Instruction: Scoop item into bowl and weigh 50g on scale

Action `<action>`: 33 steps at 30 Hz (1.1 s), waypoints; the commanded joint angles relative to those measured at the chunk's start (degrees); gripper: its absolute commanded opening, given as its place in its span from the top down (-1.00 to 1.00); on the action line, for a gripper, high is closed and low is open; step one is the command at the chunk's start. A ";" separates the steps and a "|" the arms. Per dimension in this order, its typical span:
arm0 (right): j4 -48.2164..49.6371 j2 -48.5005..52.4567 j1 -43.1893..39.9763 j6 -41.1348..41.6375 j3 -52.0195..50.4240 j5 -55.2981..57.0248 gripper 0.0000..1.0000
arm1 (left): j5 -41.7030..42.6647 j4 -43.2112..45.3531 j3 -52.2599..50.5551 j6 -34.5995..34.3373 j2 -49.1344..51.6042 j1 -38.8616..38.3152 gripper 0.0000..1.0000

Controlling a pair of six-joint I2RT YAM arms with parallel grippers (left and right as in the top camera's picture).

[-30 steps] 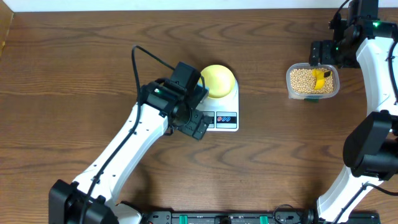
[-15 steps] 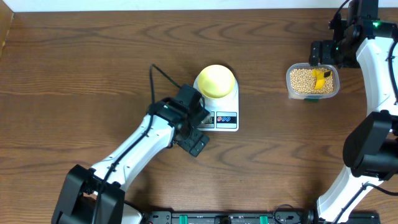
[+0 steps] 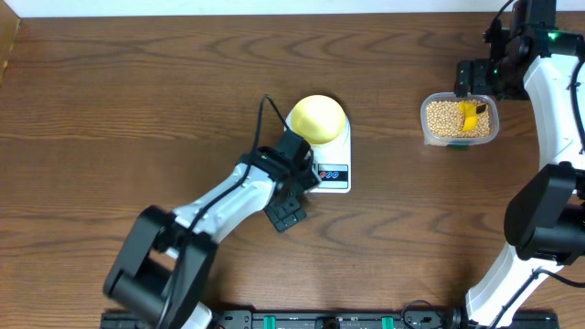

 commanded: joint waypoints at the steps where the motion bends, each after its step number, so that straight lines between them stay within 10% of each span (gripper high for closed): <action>1: -0.02 0.50 -0.22 -0.11 0.79 0.09 -0.99 | -0.98 1.29 -0.37 2.82 1.73 0.04 -0.95; 20: 0.00 0.50 -0.22 -0.11 0.79 0.09 -0.99 | -0.48 4.68 -0.35 -2.45 0.57 0.15 -0.96; 33: 0.00 0.50 -0.22 -0.11 0.79 0.09 -0.99 | -3.15 5.20 -0.35 -10.71 -22.43 6.40 -0.96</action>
